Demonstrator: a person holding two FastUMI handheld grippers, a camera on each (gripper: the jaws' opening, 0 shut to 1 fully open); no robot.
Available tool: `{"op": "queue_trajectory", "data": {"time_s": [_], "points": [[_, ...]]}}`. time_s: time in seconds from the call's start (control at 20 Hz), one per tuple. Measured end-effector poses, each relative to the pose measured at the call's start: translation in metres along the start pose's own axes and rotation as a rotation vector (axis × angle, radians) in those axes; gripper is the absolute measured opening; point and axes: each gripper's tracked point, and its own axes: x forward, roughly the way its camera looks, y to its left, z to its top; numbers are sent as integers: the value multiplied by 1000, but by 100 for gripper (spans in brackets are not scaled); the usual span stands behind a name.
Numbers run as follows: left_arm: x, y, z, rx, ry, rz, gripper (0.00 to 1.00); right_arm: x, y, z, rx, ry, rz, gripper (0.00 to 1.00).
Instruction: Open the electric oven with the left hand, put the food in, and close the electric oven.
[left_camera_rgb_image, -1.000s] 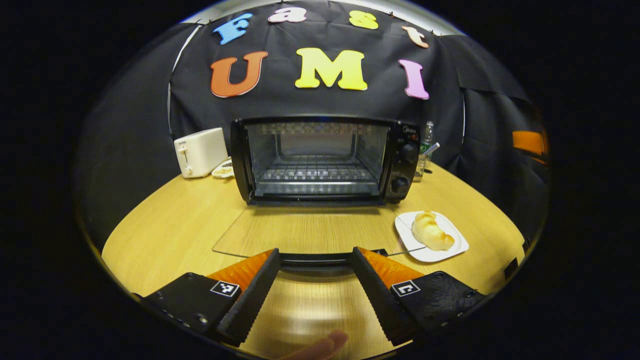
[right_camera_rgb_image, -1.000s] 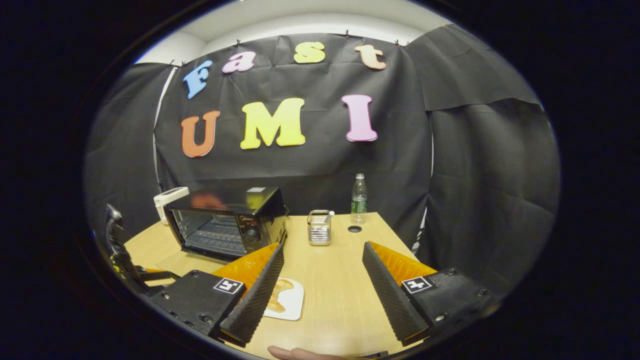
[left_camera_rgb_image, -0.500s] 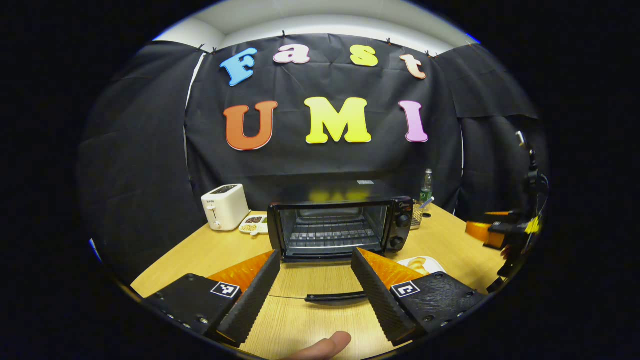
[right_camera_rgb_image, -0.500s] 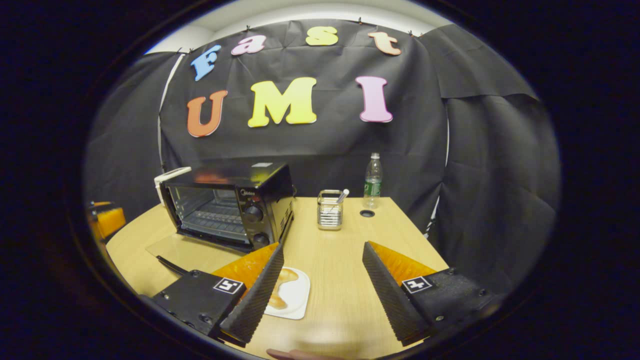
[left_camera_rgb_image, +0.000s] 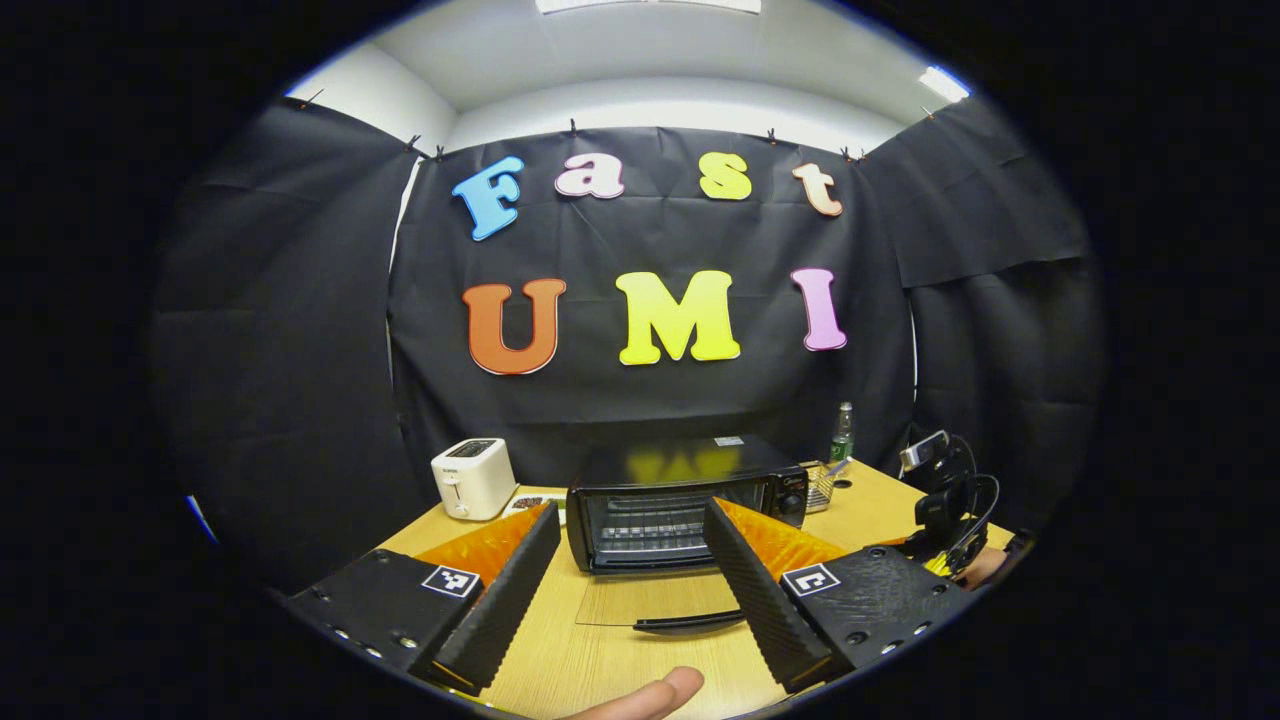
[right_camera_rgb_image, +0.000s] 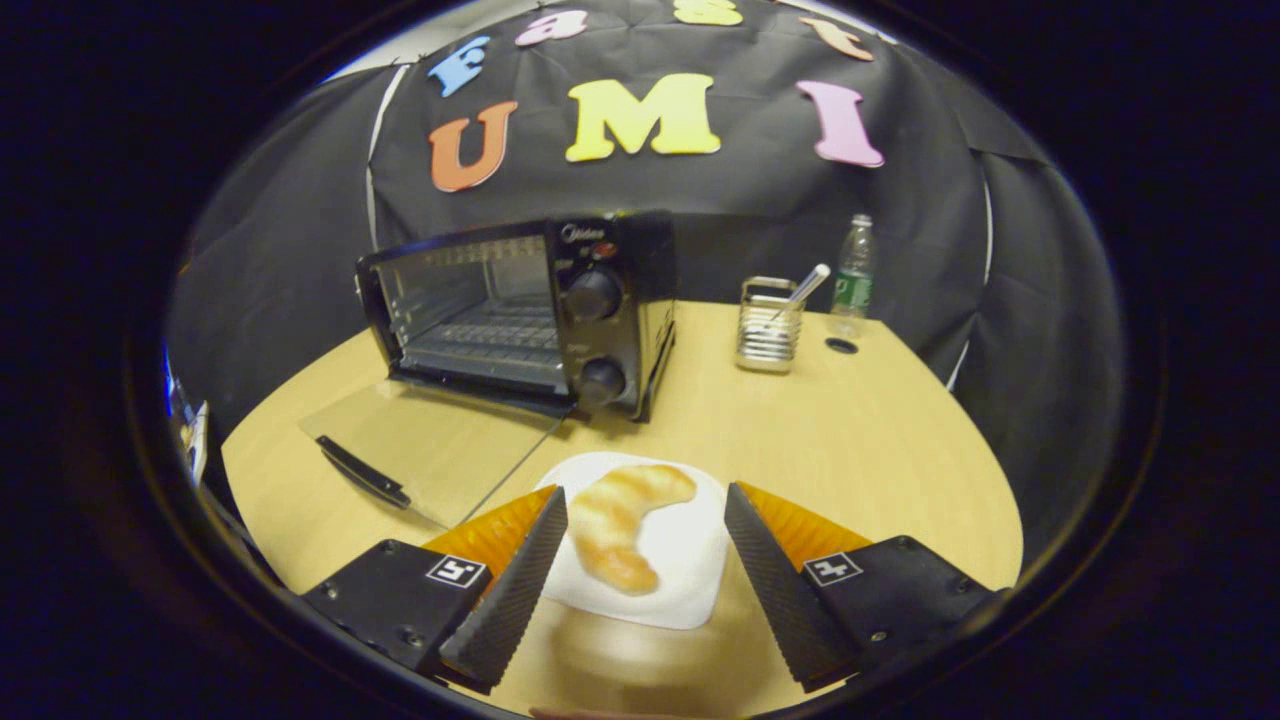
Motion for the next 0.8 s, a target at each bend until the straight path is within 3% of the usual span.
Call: {"op": "queue_trajectory", "data": {"time_s": [0.05, 0.2, 0.4, 0.45, 0.55, 0.8], "points": [[-2, 3, -1, 4, 4, 8, 94, 5, 5, -5, 1, 15, 13, 100], [-3, 8, -3, 0, 5, 14, 94, 19, 15, -21, 17, 58, 14, 93], [-5, 8, -9, -31, 15, -3, 94, 25, 11, -23, 25, 70, -42, 80], [-7, 6, -10, -38, 15, -14, 94, 25, 13, -24, 33, 81, -39, 67], [-8, 6, -10, -45, 10, -24, 94, 26, 12, -25, 36, 86, -46, 59], [-12, 16, -16, -77, 6, -29, 94, 20, 20, -19, 97, 94, 1, 48]]}}
